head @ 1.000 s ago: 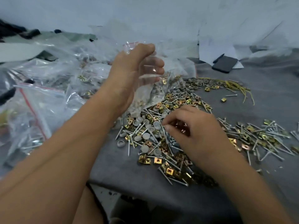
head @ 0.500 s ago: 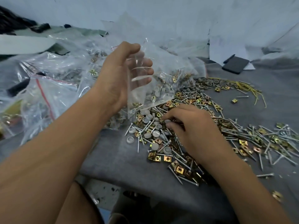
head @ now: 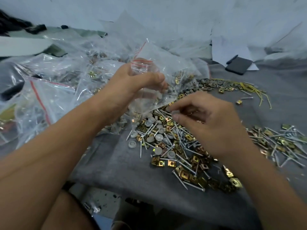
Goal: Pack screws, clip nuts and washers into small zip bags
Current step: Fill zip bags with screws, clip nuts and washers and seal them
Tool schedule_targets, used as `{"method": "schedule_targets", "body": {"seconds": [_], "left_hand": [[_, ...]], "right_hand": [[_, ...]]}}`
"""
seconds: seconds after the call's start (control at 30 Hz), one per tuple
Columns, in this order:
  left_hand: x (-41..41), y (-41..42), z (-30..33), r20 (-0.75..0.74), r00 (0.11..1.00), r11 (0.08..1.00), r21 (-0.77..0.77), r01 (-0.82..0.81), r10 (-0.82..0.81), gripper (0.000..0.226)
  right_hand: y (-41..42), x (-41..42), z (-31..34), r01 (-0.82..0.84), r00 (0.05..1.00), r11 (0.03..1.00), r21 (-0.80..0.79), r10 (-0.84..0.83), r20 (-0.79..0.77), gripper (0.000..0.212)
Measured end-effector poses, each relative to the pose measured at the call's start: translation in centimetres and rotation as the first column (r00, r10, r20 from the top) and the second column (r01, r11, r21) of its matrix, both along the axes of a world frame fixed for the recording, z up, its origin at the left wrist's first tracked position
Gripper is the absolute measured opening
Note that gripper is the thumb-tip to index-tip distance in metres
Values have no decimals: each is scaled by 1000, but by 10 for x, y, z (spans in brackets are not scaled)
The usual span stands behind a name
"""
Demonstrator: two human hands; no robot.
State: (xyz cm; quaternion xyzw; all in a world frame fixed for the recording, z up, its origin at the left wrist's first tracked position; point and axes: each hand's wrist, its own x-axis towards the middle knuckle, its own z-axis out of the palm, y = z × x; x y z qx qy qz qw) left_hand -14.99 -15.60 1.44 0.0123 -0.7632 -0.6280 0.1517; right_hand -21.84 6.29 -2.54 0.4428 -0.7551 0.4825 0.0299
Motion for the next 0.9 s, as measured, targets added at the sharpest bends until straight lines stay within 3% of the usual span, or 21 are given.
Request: {"method": "schedule_targets", "body": {"seconds": [0.07, 0.13, 0.23, 0.33, 0.57, 0.8, 0.87, 0.9], "left_hand": [[0, 1, 0, -4, 1000, 1000, 14, -8, 8, 24], [0, 3, 3, 6, 1000, 1000, 15, -19, 19, 31], [0, 5, 3, 40, 999, 987, -159, 7, -1, 43], [1, 11, 2, 91, 993, 951, -293, 100, -76, 43], [0, 25, 5, 43, 991, 929, -345, 134, -127, 36], [4, 13, 6, 58, 998, 946, -322, 39, -21, 37], [3, 7, 5, 30, 998, 974, -224, -44, 52, 41], [1, 5, 4, 6, 997, 988, -136, -79, 81, 42]], "right_hand": [[-10, 3, 0, -17, 999, 1000, 17, 18, -49, 17], [-13, 2, 7, -12, 996, 993, -119, 22, 89, 19], [-10, 0, 23, 39, 980, 931, -364, 36, 197, 25], [-9, 3, 37, 64, 982, 897, -437, 21, 187, 23], [-13, 13, 39, 129, 989, 951, -281, -103, 104, 19], [-15, 13, 32, 227, 974, 908, -353, -215, 73, 14], [-8, 8, 27, 252, 966, 944, -213, -258, 0, 12], [-6, 6, 24, 242, 968, 969, -53, -244, -52, 12]]}}
